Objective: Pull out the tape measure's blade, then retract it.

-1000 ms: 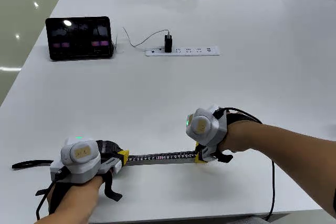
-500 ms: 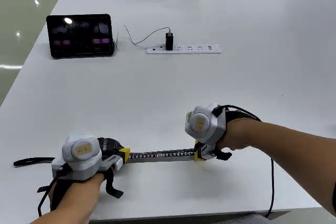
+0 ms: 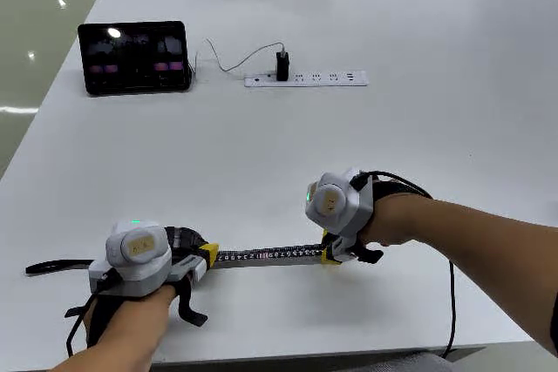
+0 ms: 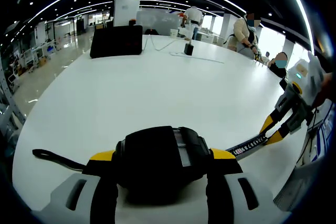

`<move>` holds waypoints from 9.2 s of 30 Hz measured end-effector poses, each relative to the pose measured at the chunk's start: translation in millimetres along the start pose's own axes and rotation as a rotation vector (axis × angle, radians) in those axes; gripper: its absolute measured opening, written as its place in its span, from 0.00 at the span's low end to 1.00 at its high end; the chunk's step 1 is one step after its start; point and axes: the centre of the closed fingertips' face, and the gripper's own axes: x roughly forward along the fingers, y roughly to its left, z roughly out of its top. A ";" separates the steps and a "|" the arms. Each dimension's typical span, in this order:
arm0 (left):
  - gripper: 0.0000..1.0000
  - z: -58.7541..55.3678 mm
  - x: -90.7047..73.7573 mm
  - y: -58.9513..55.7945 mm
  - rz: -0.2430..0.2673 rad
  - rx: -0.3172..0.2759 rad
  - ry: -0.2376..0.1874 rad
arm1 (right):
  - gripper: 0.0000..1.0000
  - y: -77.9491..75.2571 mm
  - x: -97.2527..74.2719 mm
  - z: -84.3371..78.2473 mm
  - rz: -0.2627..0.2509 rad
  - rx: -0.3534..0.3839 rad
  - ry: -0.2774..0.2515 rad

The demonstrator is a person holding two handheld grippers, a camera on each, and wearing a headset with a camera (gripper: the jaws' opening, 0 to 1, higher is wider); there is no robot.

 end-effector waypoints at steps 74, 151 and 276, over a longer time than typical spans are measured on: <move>0.64 0.2 1.3 0.0 -0.004 -0.008 0.014 | 0.11 2.1 12.1 32.9 -0.001 -0.008 0.022; 0.63 0.3 -0.8 -1.0 -0.014 -0.016 0.015 | 0.10 5.6 23.6 72.2 0.013 0.008 -0.026; 0.63 -0.7 -2.3 0.4 -0.070 -0.079 0.041 | 0.11 27.9 46.6 159.7 0.078 0.022 -0.264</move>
